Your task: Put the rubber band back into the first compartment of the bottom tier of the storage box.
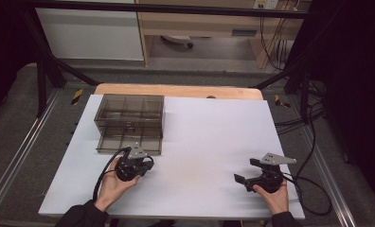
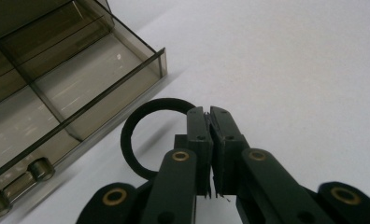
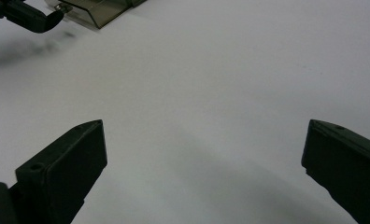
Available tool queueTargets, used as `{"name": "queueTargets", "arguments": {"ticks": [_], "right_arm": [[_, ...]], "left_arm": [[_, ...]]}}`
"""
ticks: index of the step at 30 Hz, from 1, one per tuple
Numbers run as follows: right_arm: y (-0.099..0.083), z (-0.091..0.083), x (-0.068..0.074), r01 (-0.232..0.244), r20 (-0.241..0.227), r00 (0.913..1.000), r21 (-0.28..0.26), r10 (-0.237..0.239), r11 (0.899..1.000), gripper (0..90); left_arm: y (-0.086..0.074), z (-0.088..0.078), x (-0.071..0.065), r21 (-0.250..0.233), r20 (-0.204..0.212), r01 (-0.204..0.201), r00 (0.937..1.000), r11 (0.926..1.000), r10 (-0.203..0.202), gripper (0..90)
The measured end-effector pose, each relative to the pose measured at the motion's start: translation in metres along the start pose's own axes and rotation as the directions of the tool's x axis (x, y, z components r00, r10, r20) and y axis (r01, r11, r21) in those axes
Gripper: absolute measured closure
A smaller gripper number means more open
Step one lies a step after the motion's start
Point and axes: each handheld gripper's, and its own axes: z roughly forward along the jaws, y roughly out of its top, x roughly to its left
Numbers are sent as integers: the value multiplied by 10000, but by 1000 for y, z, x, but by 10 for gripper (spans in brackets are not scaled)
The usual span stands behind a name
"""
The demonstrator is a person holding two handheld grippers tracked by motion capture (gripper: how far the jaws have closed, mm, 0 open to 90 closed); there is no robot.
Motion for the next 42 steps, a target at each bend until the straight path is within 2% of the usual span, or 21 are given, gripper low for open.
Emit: {"name": "queueTargets", "arguments": {"ticks": [27, 42], "right_arm": [[0, 0, 0, -3, -6, 10000, 11, 3, 10000, 7], [0, 0, 0, -9, -4, 10000, 29, 9, 10000, 7]], "left_arm": [[-5, -18, 8, -154, -48, 261, 9996, 9995, -262, 866], [-5, -27, 17, -237, -188, 442, 9988, 9987, -446, 866]]}}
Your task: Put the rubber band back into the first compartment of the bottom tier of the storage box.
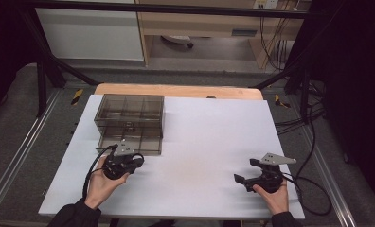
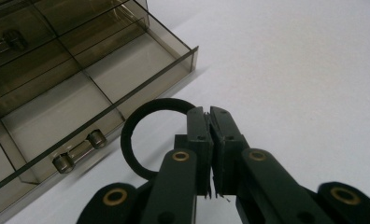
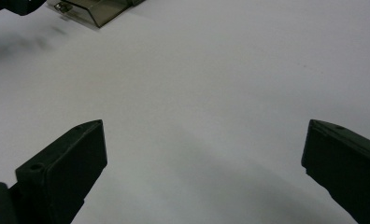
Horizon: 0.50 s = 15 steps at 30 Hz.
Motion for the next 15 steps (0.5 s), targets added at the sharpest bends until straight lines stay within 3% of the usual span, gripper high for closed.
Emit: {"name": "queueTargets", "arguments": {"ticks": [15], "right_arm": [[0, 0, 0, 15, -1, 10000, -3, -15, 10000, 7]], "left_arm": [[-1, -8, 12, -64, -174, 227, 9996, 9997, -228, 866]]}}
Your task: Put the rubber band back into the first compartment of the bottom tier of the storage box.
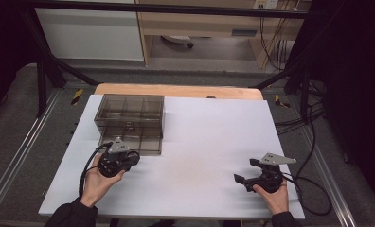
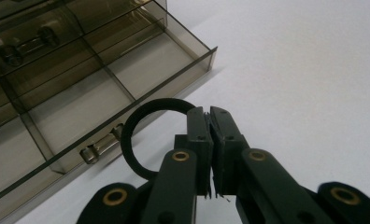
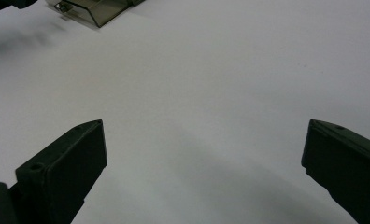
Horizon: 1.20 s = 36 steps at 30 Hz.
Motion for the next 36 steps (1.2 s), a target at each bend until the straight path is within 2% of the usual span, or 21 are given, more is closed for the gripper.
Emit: {"name": "queueTargets", "arguments": {"ticks": [36], "right_arm": [[0, 0, 0, 10, -5, 10000, 23, -10, 10000, 7]], "left_arm": [[-4, -12, 29, -113, -573, 539, 9969, 9985, -545, 872]]}}
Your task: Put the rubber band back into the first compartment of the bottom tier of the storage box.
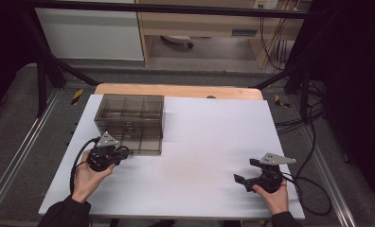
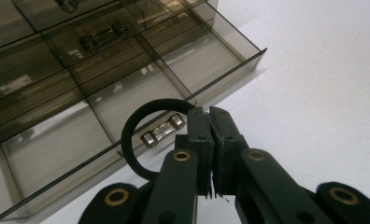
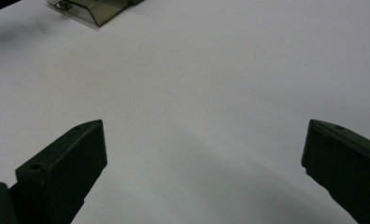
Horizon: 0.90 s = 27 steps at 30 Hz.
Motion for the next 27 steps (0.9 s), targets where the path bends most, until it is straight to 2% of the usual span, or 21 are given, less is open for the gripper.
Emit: {"name": "queueTargets", "arguments": {"ticks": [14, 27], "right_arm": [[0, 0, 0, -5, 3, 10000, 9, 5, 10000, 7], [0, 1, 0, 8, 8, 10000, 35, -8, 10000, 7]], "left_arm": [[0, -4, 11, -41, -197, 167, 9997, 9999, -168, 873], [2, -7, 16, -83, -176, 273, 9995, 9996, -275, 873]]}}
